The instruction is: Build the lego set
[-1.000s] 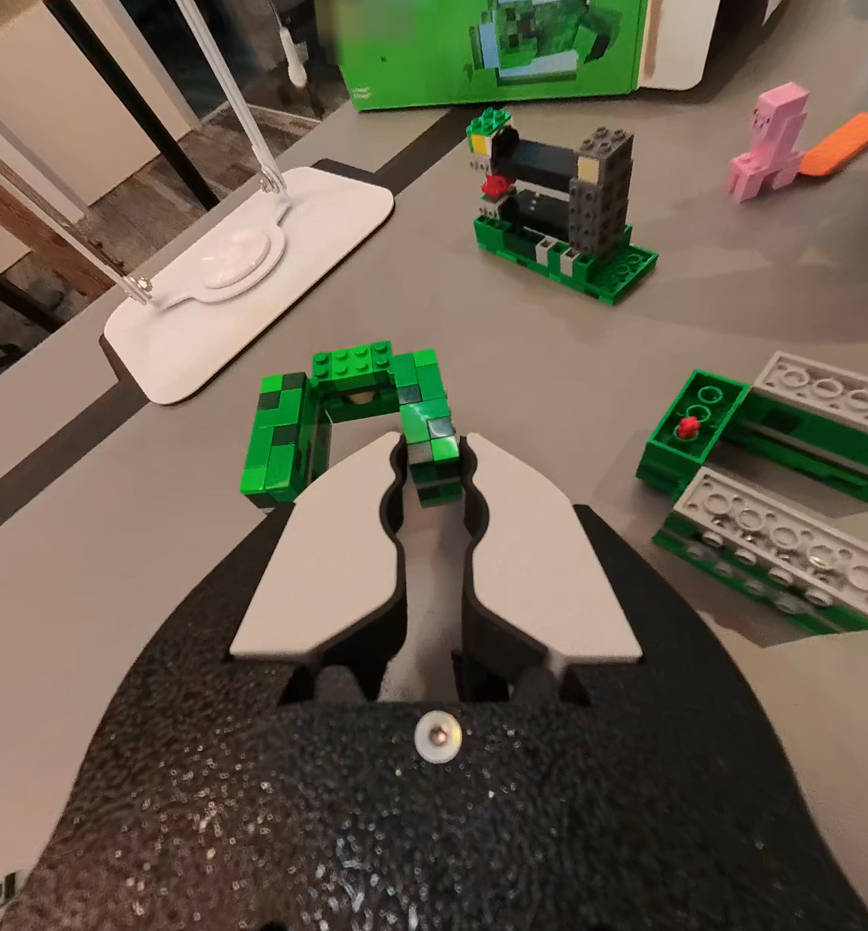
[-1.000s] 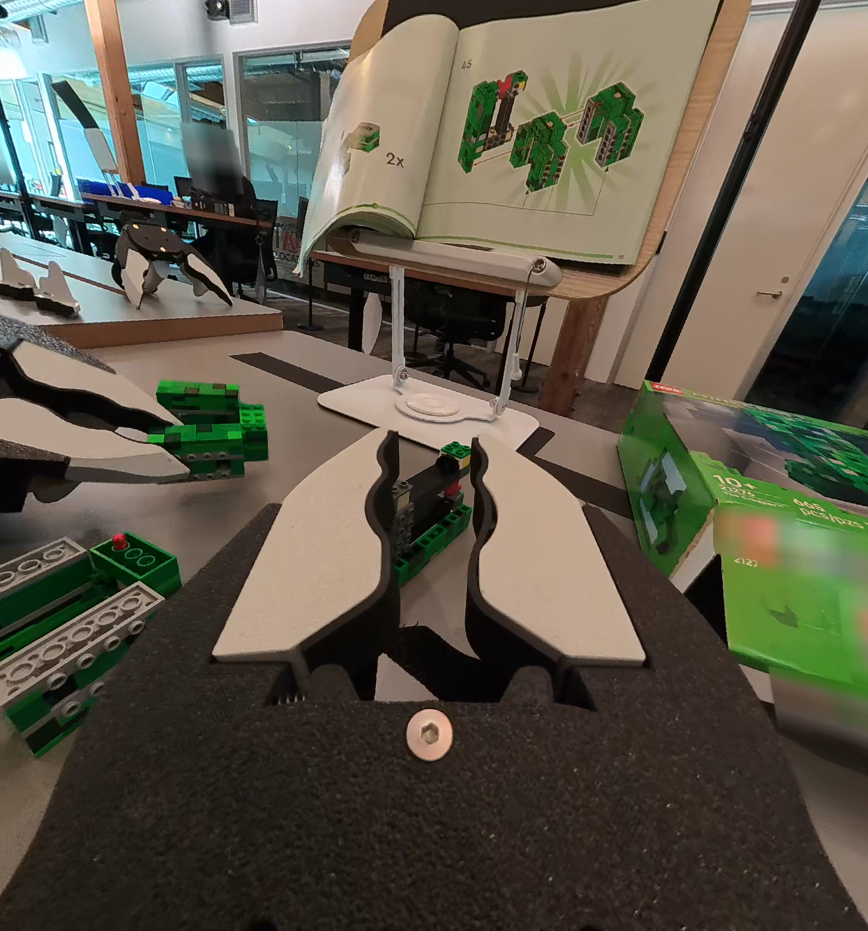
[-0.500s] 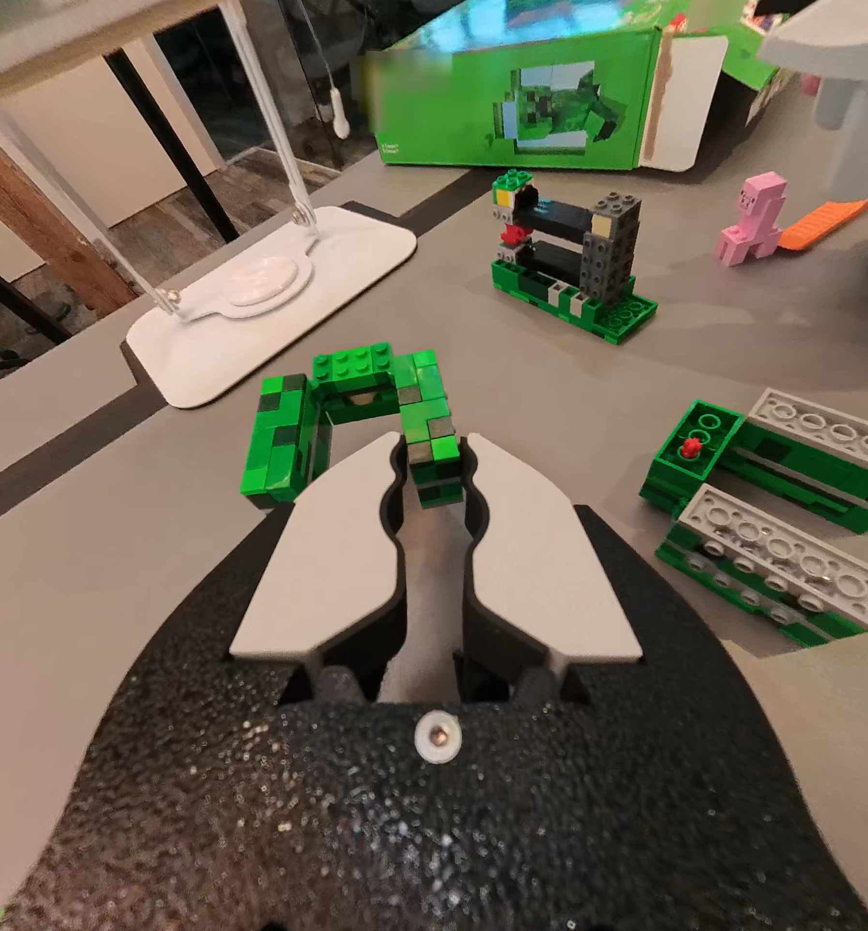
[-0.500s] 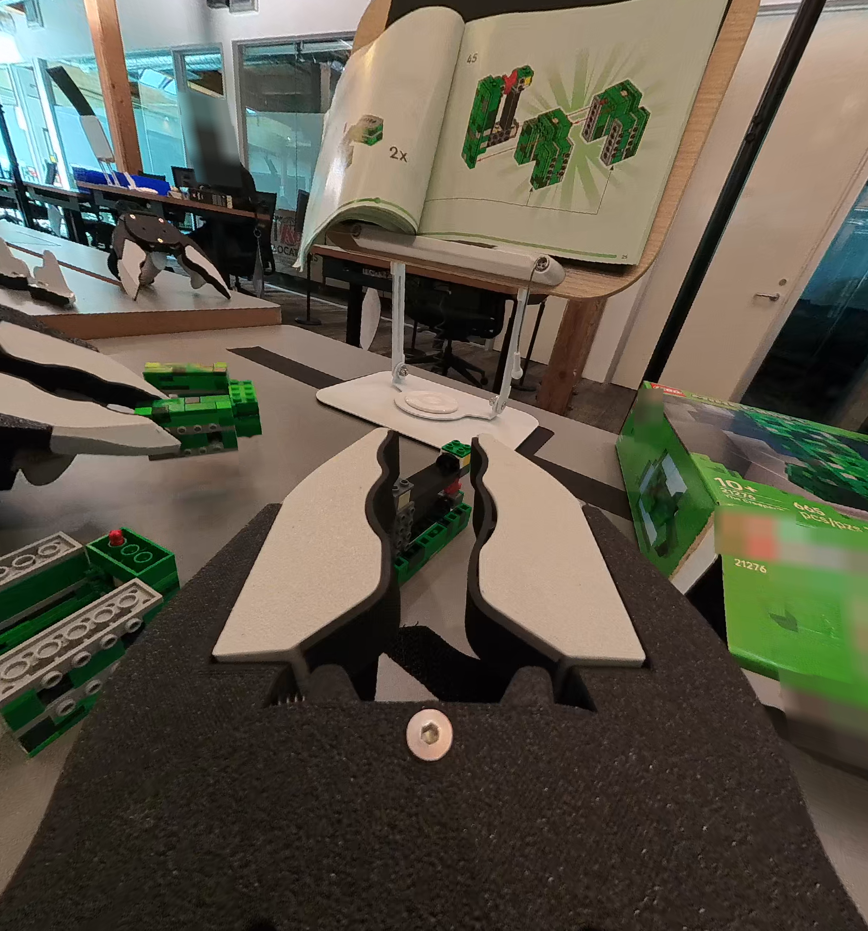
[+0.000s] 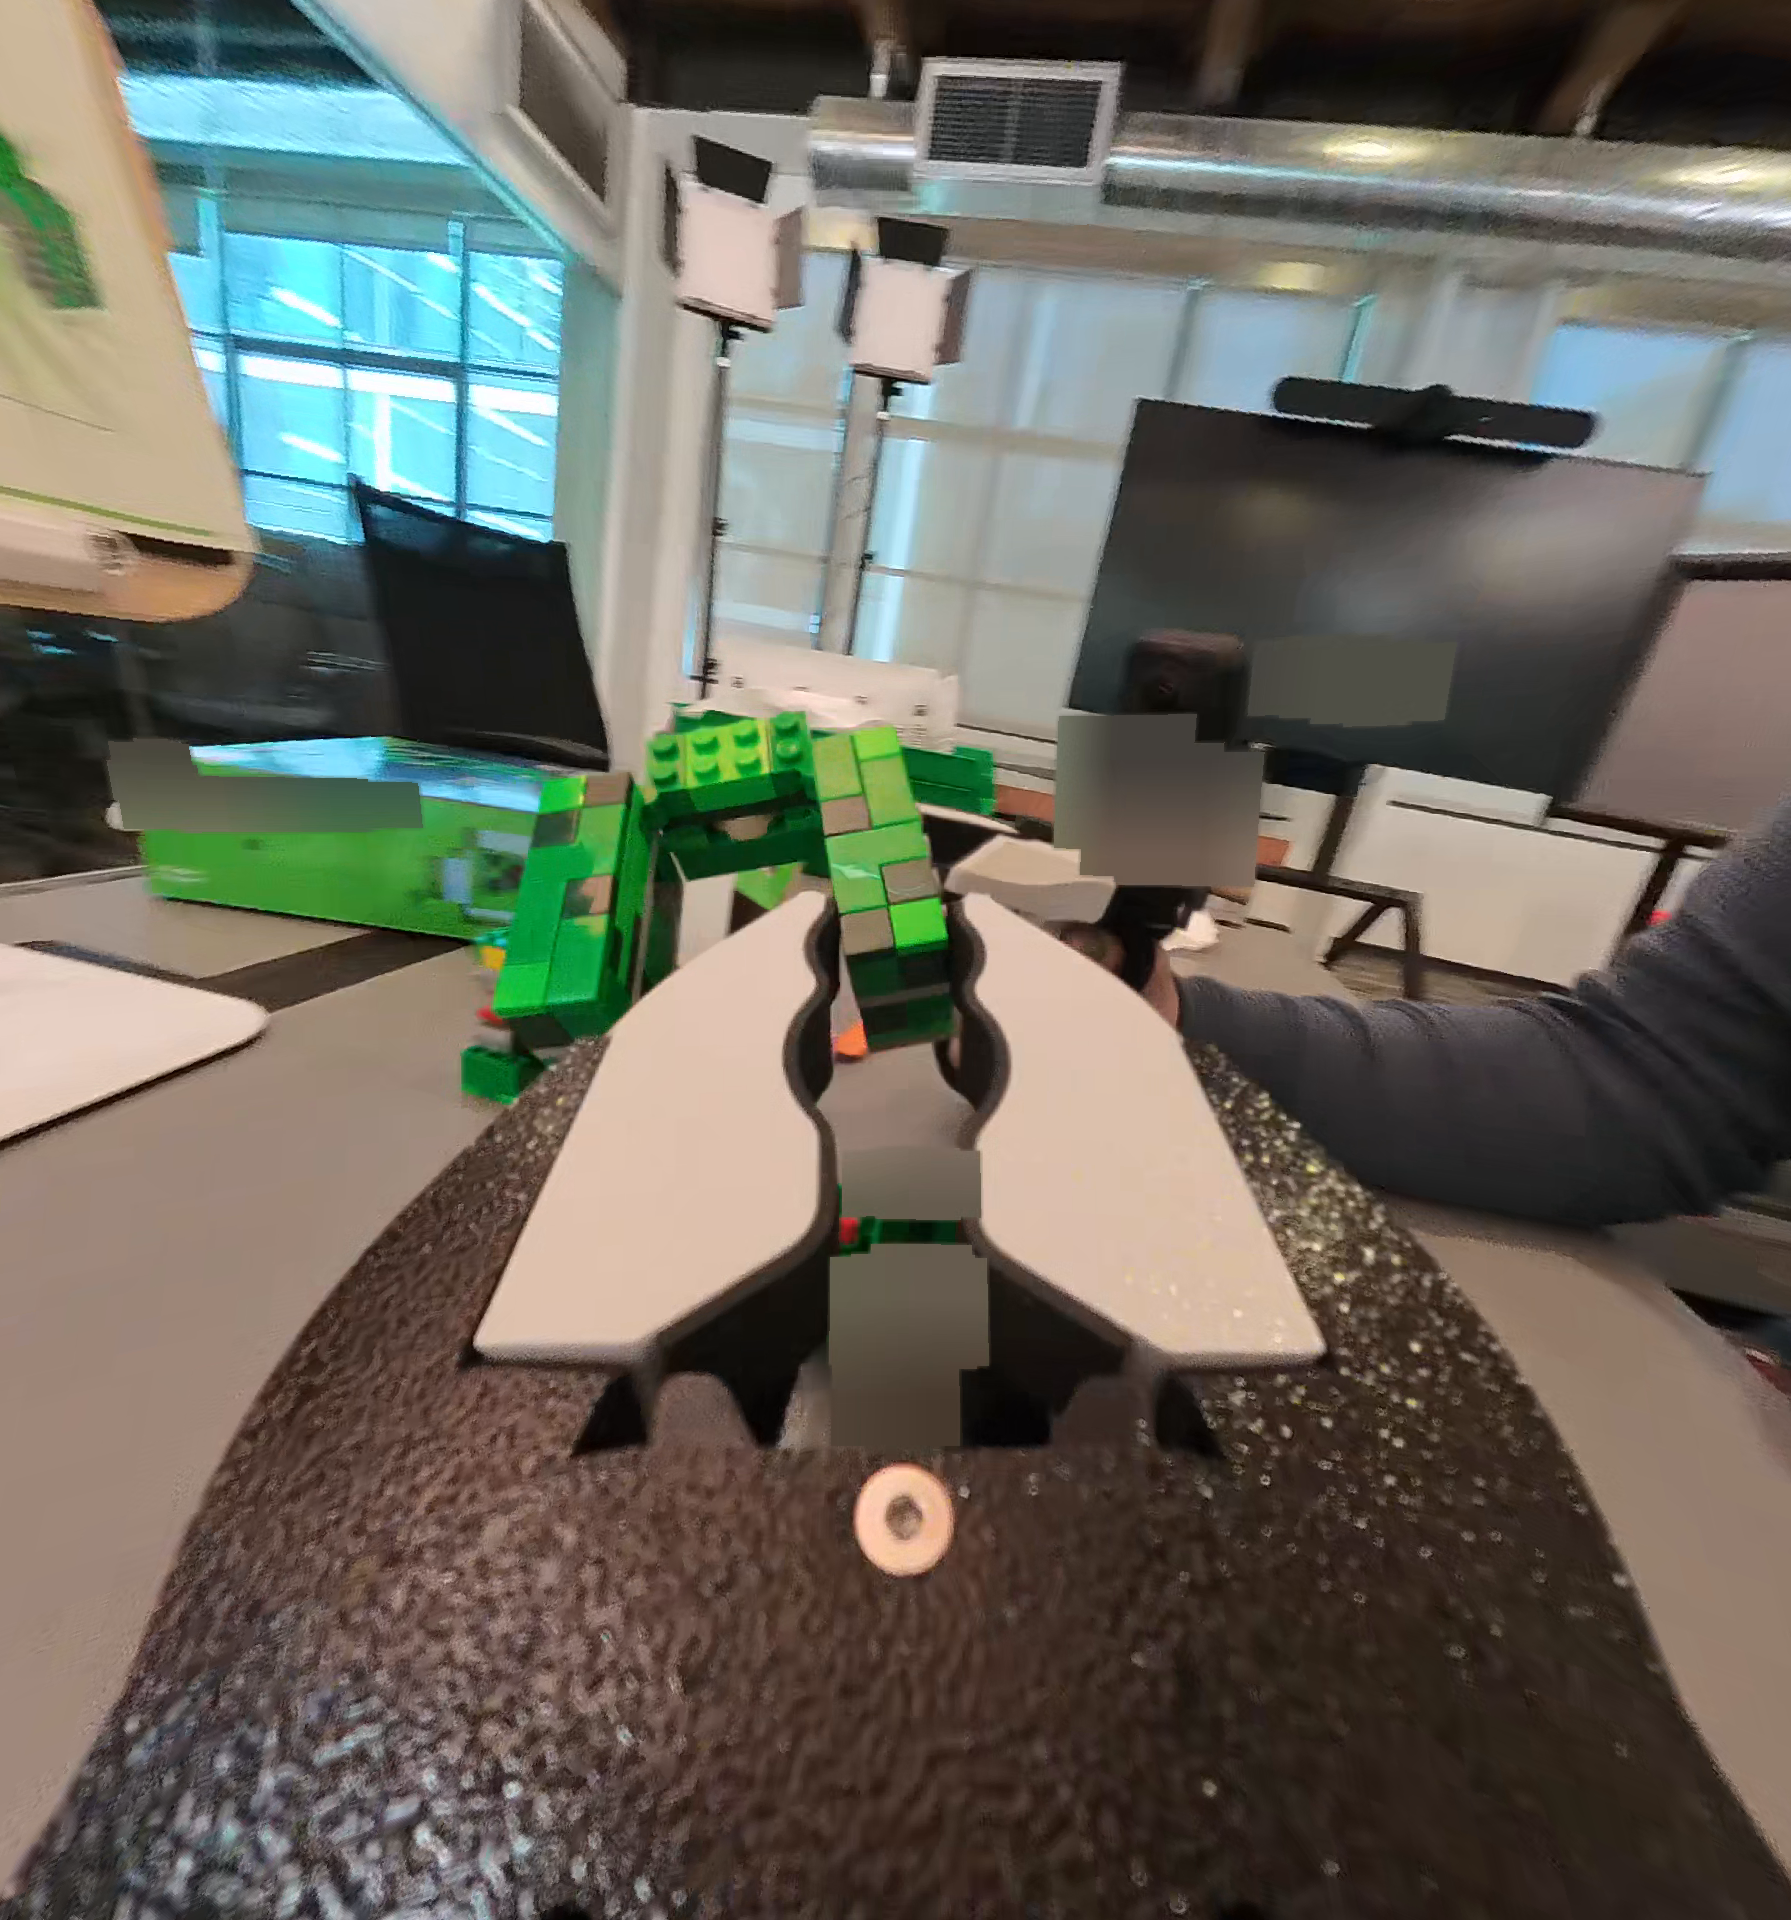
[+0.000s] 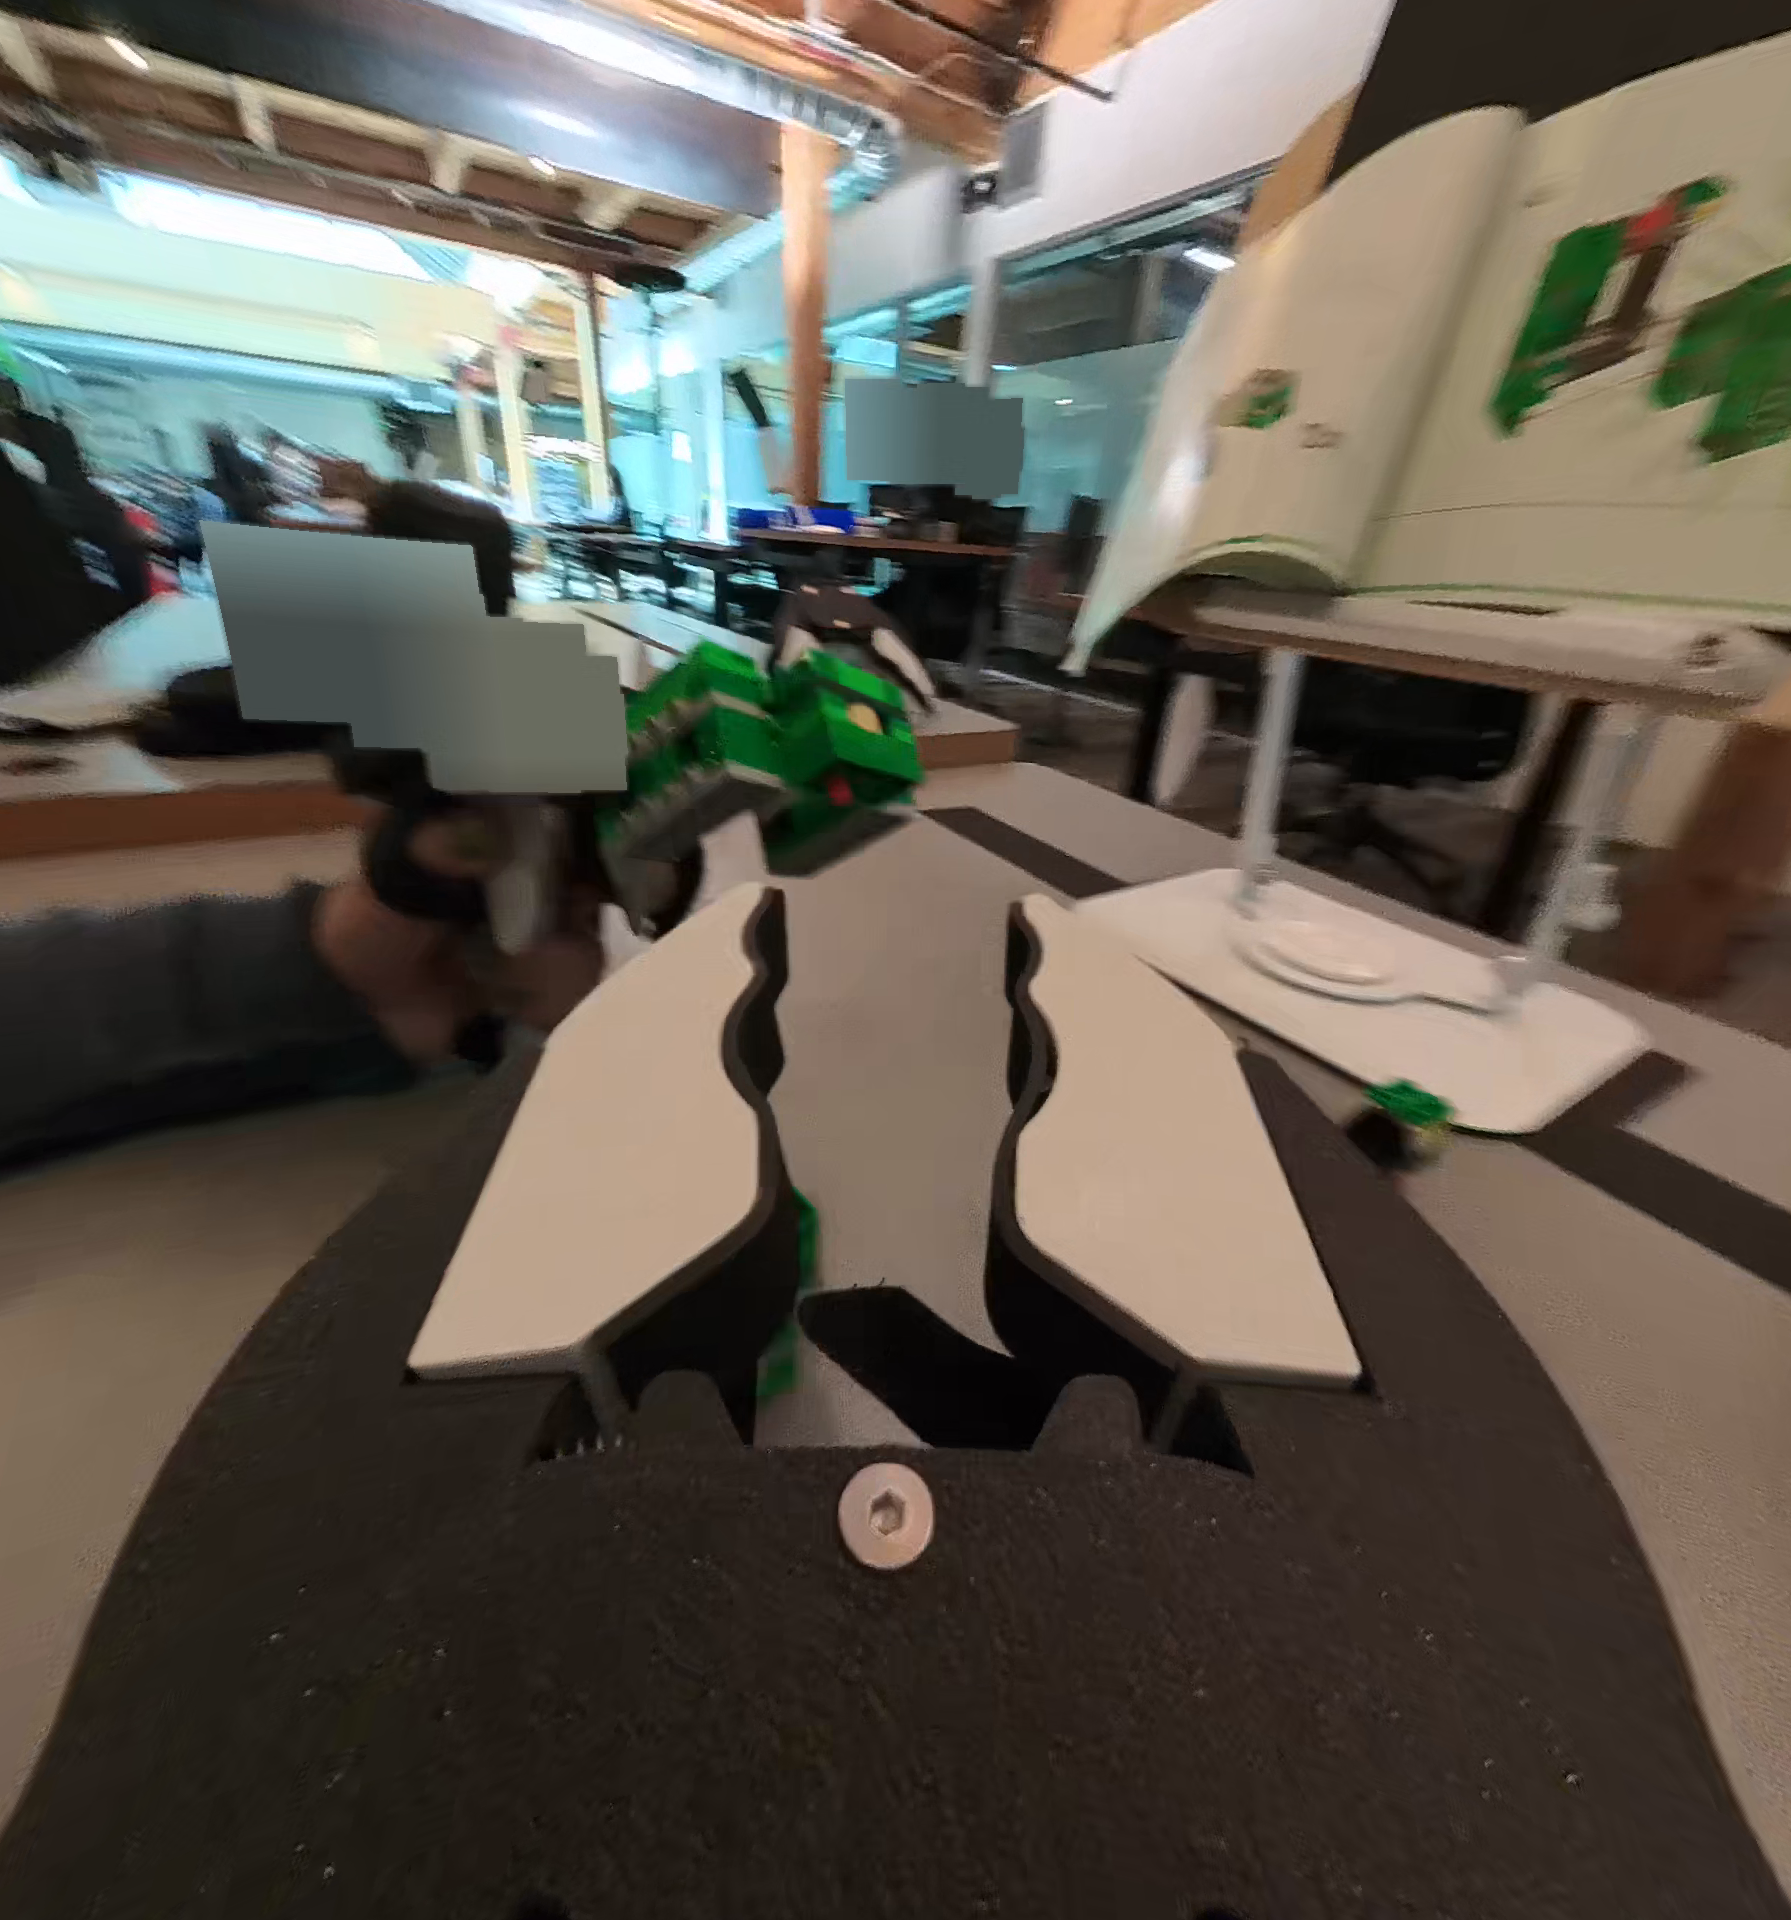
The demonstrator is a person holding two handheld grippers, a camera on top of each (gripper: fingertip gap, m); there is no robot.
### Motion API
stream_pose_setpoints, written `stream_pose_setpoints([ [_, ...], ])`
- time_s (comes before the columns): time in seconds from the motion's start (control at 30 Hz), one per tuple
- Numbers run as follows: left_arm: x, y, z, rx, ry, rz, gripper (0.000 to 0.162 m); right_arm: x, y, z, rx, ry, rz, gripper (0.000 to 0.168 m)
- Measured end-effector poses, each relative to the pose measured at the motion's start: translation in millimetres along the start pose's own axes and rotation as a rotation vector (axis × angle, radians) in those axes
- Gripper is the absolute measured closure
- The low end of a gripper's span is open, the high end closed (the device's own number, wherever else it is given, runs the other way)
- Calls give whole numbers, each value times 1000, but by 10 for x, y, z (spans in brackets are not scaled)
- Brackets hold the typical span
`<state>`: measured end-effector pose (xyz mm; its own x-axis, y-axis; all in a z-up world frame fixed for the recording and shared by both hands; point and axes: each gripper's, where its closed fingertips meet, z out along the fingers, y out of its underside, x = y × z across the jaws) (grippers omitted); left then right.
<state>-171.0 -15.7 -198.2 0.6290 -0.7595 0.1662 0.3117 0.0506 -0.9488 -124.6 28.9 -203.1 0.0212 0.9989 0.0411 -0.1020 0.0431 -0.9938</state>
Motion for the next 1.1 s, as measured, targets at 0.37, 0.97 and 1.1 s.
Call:
stream_pose_setpoints([
  [0.37, 361, 128, 137, -53, 246, -78, 143, -256, -189, 132, 94, -262, 376, 122],
  [0.97, -32, -211, -577, -31, -110, 80, 112, -61, -89, 495, -167, -279, 115, 168],
  [1.1, -56, -98, -500, -84, -121, 78, 111, 34, -165, 387, -119, -217, 145, 151],
])
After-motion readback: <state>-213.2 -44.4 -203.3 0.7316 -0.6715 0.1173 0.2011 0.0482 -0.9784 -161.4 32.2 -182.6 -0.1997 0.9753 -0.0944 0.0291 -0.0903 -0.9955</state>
